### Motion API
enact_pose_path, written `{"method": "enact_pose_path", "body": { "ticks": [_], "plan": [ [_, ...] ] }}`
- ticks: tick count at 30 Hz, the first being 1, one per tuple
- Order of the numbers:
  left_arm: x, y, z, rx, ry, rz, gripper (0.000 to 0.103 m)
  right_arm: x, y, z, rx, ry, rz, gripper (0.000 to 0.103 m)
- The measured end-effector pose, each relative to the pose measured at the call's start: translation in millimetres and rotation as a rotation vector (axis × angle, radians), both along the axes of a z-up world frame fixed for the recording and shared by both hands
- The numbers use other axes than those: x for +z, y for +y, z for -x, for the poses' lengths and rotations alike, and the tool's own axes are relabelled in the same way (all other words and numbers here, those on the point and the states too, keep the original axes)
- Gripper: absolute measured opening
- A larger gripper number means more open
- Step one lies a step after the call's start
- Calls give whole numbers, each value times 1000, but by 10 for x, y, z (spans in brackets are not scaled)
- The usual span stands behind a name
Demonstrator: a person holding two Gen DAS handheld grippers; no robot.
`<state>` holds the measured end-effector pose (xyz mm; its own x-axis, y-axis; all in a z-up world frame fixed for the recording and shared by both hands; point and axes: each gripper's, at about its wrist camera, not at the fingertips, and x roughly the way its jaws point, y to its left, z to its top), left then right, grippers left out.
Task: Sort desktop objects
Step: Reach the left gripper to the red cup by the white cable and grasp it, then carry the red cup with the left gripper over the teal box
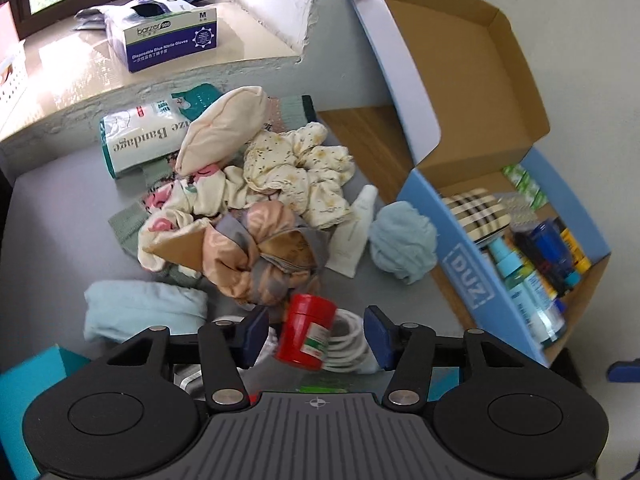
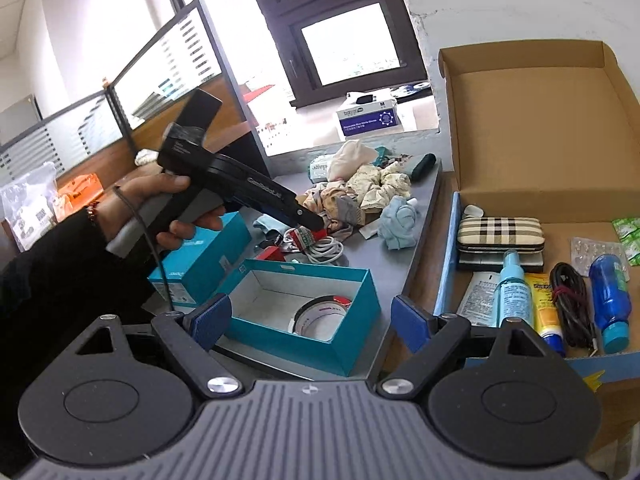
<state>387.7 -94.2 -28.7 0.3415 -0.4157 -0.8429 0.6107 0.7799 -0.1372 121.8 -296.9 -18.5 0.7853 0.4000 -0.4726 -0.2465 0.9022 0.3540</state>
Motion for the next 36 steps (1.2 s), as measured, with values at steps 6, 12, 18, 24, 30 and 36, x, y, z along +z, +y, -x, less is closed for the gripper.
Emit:
{"method": "enact_pose_path", "body": {
  "ticks": [6,12,18,24,30,36],
  "plan": [
    [-55,-101,-159,-36,46,-43,56,-67,1,-13,3,12,-12,91],
    [-144,-100,-209,-3,92,-8,33,-46,-78,-37,-15,21,-39,91],
    [-62,-45,-121,14,50,18,31,-114,-57,-69,-8,44,-60,91],
    [150,59,47,26,5,109,30,-114,2,-68,12,38,-58,91],
    [166,67,173,27,-31,114,30,-98,40,-66,21,37,-59,91],
    [147,123,225,46,-12,128,30,-101,115,-89,32,36,-43,91]
  ]
}}
